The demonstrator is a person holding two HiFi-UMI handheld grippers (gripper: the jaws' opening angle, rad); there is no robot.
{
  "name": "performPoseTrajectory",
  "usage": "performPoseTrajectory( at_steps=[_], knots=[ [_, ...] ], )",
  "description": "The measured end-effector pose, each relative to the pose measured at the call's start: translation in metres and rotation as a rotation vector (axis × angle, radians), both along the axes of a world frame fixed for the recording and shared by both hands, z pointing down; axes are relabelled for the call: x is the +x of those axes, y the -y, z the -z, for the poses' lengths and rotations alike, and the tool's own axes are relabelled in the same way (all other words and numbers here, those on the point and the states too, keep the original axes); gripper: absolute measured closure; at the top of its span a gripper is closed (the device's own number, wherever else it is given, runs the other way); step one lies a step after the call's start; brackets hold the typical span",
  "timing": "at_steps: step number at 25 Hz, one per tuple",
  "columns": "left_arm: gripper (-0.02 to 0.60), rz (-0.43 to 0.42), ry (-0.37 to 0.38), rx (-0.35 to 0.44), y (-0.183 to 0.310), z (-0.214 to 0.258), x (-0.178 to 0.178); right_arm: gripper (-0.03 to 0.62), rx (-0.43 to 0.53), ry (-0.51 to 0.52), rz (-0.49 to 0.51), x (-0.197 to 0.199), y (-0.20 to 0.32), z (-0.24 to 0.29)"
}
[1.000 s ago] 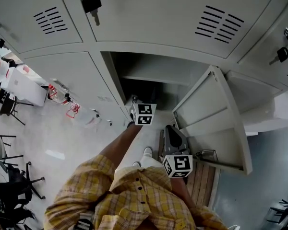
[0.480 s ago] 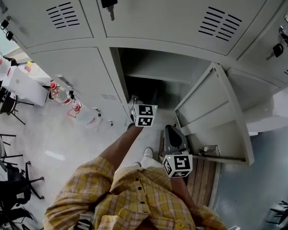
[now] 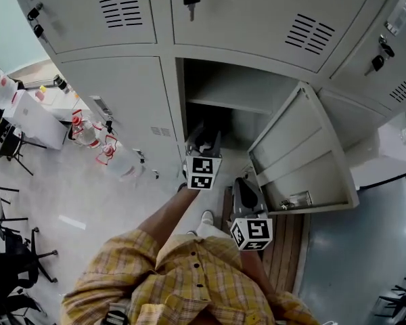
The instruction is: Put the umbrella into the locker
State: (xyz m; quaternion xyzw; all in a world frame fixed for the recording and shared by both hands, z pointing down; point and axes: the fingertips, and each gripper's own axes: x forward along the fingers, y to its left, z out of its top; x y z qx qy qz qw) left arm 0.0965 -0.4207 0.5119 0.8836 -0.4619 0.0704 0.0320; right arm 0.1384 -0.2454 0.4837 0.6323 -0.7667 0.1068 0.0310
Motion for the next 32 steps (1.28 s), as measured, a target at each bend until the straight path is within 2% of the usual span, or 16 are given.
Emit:
performPoseTrajectory(
  at_steps=[7, 13, 22, 32],
  knots=[
    [0.584, 0.011, -0.055, -0.005, -0.041, 0.021, -0.029, 0.595, 0.005, -0.012, -0.023, -0.007, -0.019, 0.003],
    [0.584, -0.02, -0.055, 0.005, -0.079, 0.024, -0.047, 0.595, 0.039, 0.012, -0.044, -0.015, -0.033, 0.012],
    [0.584, -0.05, -0.087, 0.022, -0.128, 0.022, -0.074, 0.595, 0.048, -0.012, -0.056, -0.027, -0.056, 0.012],
    [0.584, -0.1, -0.091, 0.043, -0.181, 0.03, -0.091, 0.595, 0.08, -0.001, -0.07, -0.034, -0.073, 0.02]
  ],
)
